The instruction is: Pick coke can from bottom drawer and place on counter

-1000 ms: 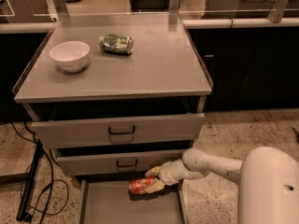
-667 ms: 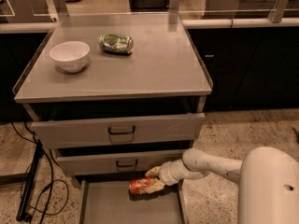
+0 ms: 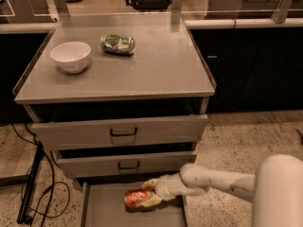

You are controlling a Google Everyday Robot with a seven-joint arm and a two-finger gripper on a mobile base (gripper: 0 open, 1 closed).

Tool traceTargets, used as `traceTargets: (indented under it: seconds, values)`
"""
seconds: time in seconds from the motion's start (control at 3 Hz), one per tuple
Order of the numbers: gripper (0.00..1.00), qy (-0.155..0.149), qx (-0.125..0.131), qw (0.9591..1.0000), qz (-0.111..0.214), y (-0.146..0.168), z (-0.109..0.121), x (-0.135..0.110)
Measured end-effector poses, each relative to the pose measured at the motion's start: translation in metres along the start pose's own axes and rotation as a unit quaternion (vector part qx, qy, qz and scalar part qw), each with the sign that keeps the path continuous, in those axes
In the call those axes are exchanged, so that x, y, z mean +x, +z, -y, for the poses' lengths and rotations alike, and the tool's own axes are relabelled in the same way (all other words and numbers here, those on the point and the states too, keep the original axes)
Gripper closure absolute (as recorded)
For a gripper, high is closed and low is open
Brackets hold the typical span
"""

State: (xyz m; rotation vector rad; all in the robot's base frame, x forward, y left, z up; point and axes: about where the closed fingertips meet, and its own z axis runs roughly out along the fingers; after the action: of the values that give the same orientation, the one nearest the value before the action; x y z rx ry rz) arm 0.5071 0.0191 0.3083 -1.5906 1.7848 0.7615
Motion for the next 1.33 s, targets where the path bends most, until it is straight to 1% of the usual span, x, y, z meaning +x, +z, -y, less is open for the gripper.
traceTargets:
  seconds: [0.33,0.67,1.0,1.33]
  values:
    - [1.0,-0.003,0.054,0.9983,0.021,-0.009,-0.057,0.013]
    - [1.0,0.005,0.138,0.9903,0.013,-0.04,-0.131,0.046]
    - [1.0,0.024,0.184,0.9826,-0.011,-0.084,-0.165,0.039]
    - [1.0,-0.001,0.172,0.9846,-0.031,-0.101,-0.188,0.033]
